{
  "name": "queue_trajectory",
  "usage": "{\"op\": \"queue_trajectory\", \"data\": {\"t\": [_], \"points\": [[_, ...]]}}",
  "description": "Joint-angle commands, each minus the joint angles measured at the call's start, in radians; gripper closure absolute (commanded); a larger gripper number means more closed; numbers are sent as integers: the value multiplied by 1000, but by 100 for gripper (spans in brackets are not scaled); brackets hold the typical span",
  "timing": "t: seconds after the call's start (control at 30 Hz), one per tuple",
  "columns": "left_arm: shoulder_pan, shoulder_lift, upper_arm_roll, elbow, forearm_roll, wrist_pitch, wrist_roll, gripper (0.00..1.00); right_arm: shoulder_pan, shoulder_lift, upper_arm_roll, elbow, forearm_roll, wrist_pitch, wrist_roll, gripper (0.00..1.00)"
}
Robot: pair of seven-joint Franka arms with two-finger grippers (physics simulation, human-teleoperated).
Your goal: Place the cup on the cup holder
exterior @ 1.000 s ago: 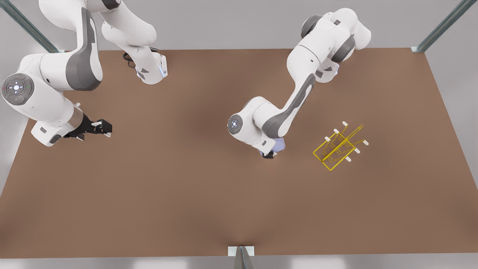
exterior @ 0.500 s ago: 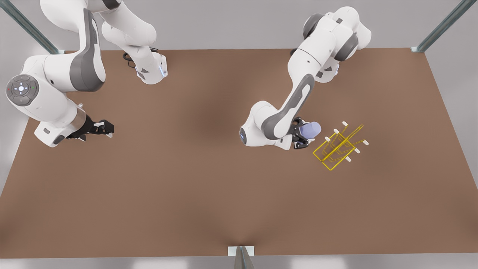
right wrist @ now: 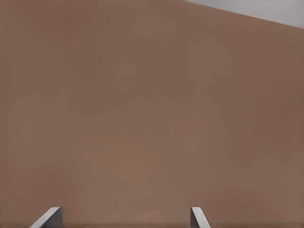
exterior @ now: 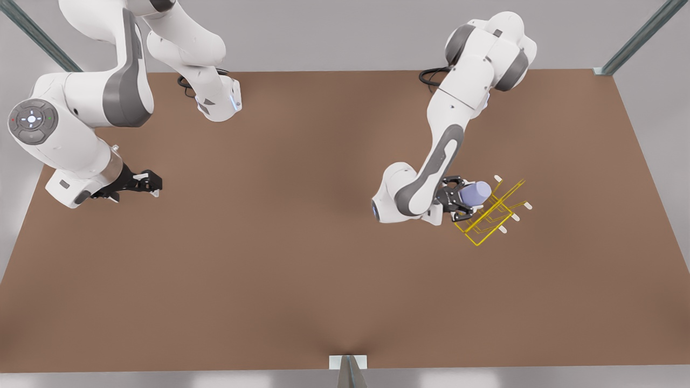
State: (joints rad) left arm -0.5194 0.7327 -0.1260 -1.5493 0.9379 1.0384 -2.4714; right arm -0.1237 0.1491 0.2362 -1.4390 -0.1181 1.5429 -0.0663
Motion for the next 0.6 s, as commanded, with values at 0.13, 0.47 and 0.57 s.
{"op": "queue_trajectory", "data": {"t": [0.13,0.47,0.57], "points": [[18,-12,0,-54,47,15,-84,28,1,-2,3,0,-2,-10,-1,0],[35,13,0,-55,70,25,-107,26,-1,-2,5,0,-9,-7,0,0],[41,33,0,-57,70,26,-124,25,-1,-2,6,0,-11,-7,0,0]]}}
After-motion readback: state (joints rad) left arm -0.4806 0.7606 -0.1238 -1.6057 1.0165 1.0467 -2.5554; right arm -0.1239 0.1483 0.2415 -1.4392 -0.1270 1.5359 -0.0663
